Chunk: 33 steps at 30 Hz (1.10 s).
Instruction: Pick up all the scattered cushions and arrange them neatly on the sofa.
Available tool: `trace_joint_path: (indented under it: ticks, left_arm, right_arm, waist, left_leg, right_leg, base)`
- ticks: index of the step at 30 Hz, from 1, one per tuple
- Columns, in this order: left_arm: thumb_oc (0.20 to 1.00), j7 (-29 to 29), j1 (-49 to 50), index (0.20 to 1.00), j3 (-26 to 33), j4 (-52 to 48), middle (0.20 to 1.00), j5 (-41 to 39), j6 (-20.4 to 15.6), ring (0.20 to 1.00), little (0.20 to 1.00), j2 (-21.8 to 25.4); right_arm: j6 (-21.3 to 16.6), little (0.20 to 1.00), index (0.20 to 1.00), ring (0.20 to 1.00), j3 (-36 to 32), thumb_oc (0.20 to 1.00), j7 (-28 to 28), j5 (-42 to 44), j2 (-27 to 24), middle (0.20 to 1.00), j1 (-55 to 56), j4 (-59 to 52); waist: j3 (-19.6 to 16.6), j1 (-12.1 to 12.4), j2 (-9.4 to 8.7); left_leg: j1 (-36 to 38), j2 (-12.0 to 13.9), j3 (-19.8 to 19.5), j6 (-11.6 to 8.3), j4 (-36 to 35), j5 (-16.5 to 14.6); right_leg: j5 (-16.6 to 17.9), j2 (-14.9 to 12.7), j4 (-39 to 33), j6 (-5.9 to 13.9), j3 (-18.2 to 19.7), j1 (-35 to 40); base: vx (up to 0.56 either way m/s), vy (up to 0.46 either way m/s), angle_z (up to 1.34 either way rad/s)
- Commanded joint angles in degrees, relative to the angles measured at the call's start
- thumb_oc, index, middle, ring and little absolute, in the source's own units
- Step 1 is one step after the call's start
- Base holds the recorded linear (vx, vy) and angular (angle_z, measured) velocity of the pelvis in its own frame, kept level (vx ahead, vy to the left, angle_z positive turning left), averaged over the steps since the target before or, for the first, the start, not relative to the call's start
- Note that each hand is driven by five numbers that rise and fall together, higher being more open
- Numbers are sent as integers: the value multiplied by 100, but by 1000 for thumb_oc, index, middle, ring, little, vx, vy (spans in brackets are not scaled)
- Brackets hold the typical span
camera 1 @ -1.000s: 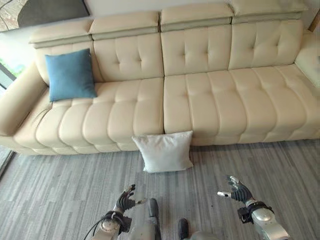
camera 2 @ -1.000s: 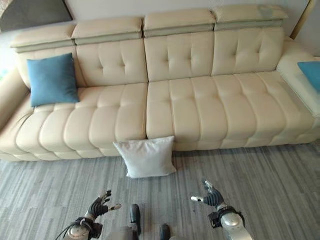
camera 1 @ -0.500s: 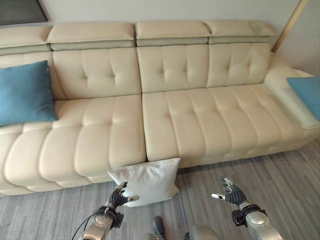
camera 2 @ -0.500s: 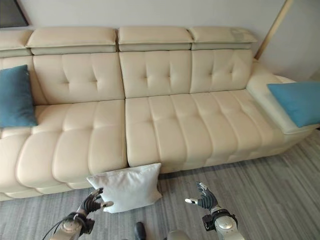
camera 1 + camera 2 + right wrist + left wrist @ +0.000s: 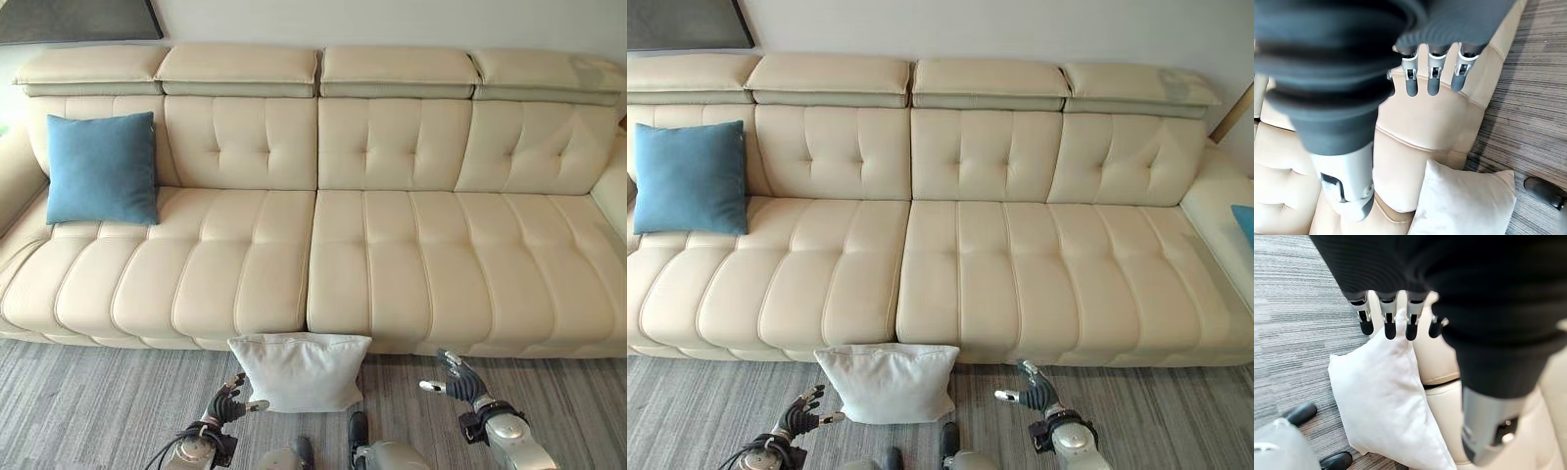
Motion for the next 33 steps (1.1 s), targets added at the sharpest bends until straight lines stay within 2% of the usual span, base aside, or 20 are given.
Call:
trace_joint_path:
  ticks: [1, 3, 8, 10, 11, 12, 15, 18, 21, 22, 23, 26, 30, 32, 33]
  left_arm:
    - [1000, 94, -154, 1000, 13, -234, 1000, 86, -181, 1000, 1000, 108]
    - [1000, 134, -194, 1000, 34, -247, 1000, 33, -172, 1000, 1000, 128]
    - [1000, 218, -508, 1000, 122, -221, 1000, -70, -206, 1000, 1000, 334]
    - [1000, 381, -919, 1000, 222, -254, 1000, -255, -274, 1000, 1000, 551]
    - [1000, 381, -925, 1000, 223, -251, 1000, -256, -275, 1000, 1000, 552]
    - [1000, 540, -1233, 1000, 274, -235, 1000, -431, -355, 1000, 1000, 669]
    - [1000, 828, -1854, 1000, 361, -21, 1000, -843, -546, 1000, 1000, 832]
    - [1000, 955, -2205, 1000, 396, 164, 1000, -1094, -612, 1000, 1000, 901]
    - [1000, 1179, -2900, 1000, 439, 776, 1000, -1543, -708, 1000, 1000, 975]
    - [1000, 1191, -3066, 1000, 407, 920, 1000, -1631, -714, 1000, 1000, 972]
    - [1000, 1262, -3289, 1000, 347, 1045, 1000, -1707, -724, 1000, 1000, 974]
    - [1000, 1309, -3599, 1000, 247, 1253, 1000, -1719, -715, 1000, 1000, 1045]
    - [1000, 1472, -4390, 1000, -172, 1301, 1000, -1631, -723, 1000, 1000, 1046]
    - [1000, 1583, -4891, 1000, -493, 1341, 1000, -1567, -724, 1000, 1000, 1006]
    - [1000, 1670, -5337, 1000, -791, 1386, 1000, -1444, -669, 1000, 1000, 882]
  right_arm:
    - [-183, 1000, 1000, 1000, -28, 1000, -87, 44, -252, 1000, 3, -163]
    - [-168, 1000, 1000, 1000, -53, 1000, -98, 32, -236, 1000, -19, -70]
    - [-117, 1000, 1000, 1000, 29, 1000, -120, -72, -219, 1000, -319, 106]
    - [-141, 1000, 1000, 1000, 108, 1000, -250, -51, -214, 1000, -671, 286]
    - [-144, 1000, 1000, 1000, 109, 1000, -250, -51, -211, 1000, -678, 292]
    - [-167, 1000, 1000, 1000, 146, 1000, -399, 33, -197, 1000, -1000, 522]
    - [-271, 1000, 1000, 1000, 193, 1000, -670, 303, -257, 1000, -1699, 931]
    - [-298, 1000, 1000, 1000, 230, 1000, -825, 490, -276, 1000, -2144, 1186]
    - [-377, 1000, 1000, 1000, 371, 1000, -1151, 805, -231, 1000, -3115, 1745]
    - [-400, 1000, 1000, 1000, 461, 1000, -1202, 865, -247, 1000, -3351, 1809]
    - [-414, 1000, 1000, 1000, 576, 1000, -1283, 957, -196, 1000, -3676, 1881]
    - [-455, 1000, 1000, 1000, 759, 1000, -1368, 955, -187, 1000, -4119, 1942]
    - [-445, 1000, 1000, 1000, 1112, 1000, -1509, 1018, -35, 1000, -4976, 2185]
    - [-440, 1000, 1000, 1000, 1263, 1000, -1557, 1137, 163, 1000, -5330, 2322]
    - [-444, 1000, 1000, 1000, 1387, 1000, -1559, 1335, 461, 1000, -5589, 2414]
  waist:
    - [-117, 5, -18]
    - [-156, 3, 61]
    - [74, 16, 76]
    - [385, 93, 41]
    - [379, 93, 39]
    - [588, 141, 33]
    - [905, 207, 47]
    - [1055, 220, 69]
    - [1402, 203, 104]
    - [1463, 193, 100]
    - [1484, 179, 104]
    - [1464, 152, 103]
    - [1381, 122, 174]
    - [1366, 113, 224]
    - [1364, 105, 274]
  left_leg:
    - [-160, 129, -122, -299, 141, 47]
    - [-60, 149, -292, -291, -114, 63]
    - [-230, -70, -219, -157, -29, -72]
    - [-693, -153, -138, -70, 244, -150]
    - [-711, -154, -136, -69, 255, -154]
    - [-1069, -190, -141, -31, 496, -187]
    - [-1682, -211, -138, -12, 905, -229]
    - [-2024, -208, -143, -3, 1110, -251]
    - [-2943, -96, -68, 5, 1638, -268]
    - [-3192, -52, -98, -39, 1896, -440]
    - [-3762, 21, -135, -39, 2194, -449]
    - [-4437, 125, -166, -47, 2540, -458]
    - [-5613, 180, -316, -31, 3055, -441]
    - [-6031, 143, -371, -31, 3189, -412]
    - [-6309, 101, -411, -28, 3304, -383]
  right_leg:
    - [-677, -307, 432, 851, 55, 365]
    - [-786, -337, 508, 908, 73, 356]
    - [-764, -584, 1088, 1012, 225, -115]
    - [-725, -725, 1533, 1057, 282, -686]
    - [-729, -727, 1545, 1058, 285, -704]
    - [-706, -791, 1784, 1043, 325, -1040]
    - [-736, -891, 2147, 1006, 360, -1603]
    - [-794, -941, 2347, 1002, 389, -1929]
    - [-909, -967, 2892, 958, 415, -2871]
    - [-1108, -963, 3151, 975, 478, -3133]
    - [-1173, -929, 3434, 941, 517, -3700]
    - [-1210, -899, 3748, 933, 569, -4370]
    - [-1290, -855, 4306, 885, 682, -5563]
    - [-1330, -832, 4536, 858, 730, -6032]
    - [-1360, -816, 4690, 831, 784, -6340]
  base:
    - [67, 118, -13]
    - [117, 206, -16]
    - [-3, 225, -25]
    - [-194, 156, -6]
    - [-245, 132, 13]
    - [-204, 60, 8]
    - [-188, 30, 25]
    - [-115, -5, 11]
    - [-221, -43, -1]
    - [-160, -95, 2]
    - [-139, -106, 3]
    - [-105, -53, -5]
    - [-96, -52, -7]
    - [-50, -41, 8]
    - [-31, -29, 11]
